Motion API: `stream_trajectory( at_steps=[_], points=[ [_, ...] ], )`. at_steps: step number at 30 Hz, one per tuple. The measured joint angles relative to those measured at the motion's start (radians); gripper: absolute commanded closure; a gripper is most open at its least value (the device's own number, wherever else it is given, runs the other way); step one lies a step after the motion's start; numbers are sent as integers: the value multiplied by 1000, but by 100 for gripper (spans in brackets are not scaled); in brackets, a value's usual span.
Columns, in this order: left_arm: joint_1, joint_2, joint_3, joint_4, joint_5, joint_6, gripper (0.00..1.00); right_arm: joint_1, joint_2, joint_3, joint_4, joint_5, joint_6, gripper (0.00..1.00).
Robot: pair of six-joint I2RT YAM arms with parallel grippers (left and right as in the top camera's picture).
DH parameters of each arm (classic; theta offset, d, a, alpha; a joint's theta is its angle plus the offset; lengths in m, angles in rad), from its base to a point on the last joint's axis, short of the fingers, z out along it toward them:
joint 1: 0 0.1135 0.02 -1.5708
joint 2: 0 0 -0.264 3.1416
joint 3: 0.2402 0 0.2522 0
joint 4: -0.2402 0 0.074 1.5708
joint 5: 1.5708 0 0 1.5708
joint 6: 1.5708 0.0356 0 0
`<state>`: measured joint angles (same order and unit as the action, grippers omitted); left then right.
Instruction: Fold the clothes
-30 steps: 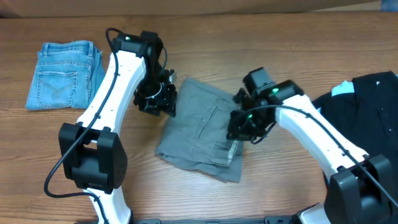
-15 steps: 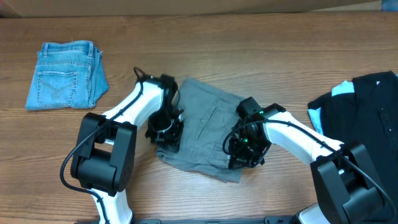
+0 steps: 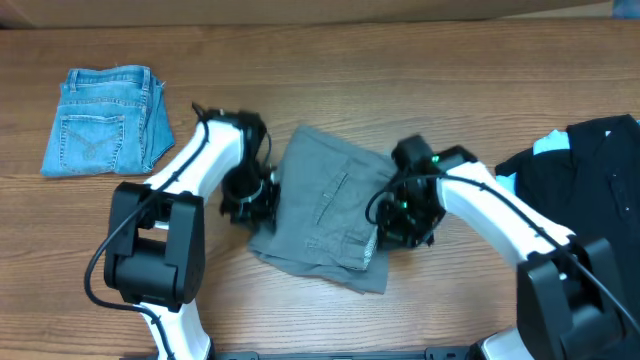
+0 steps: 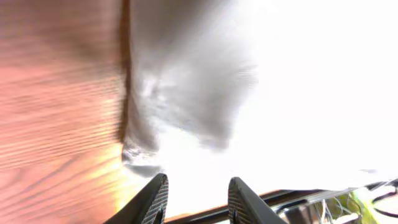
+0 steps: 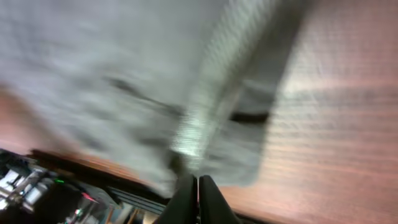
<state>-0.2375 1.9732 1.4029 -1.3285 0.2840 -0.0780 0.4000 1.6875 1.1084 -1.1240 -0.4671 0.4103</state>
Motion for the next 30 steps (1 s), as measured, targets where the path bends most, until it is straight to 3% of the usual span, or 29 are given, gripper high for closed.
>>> stream_trajectory(
  at_steps=[7, 18, 30],
  points=[
    [0, 0, 246, 4, -11, 13, 24, 0, -54, 106, 11, -26, 24, 93],
    [40, 0, 254, 100, -25, 6, 13, 56, -54, -67, 250, -92, 112, 90],
    [67, 24, 243, 138, 5, 11, 14, 73, -38, -296, 429, -181, 300, 90]
  ],
)
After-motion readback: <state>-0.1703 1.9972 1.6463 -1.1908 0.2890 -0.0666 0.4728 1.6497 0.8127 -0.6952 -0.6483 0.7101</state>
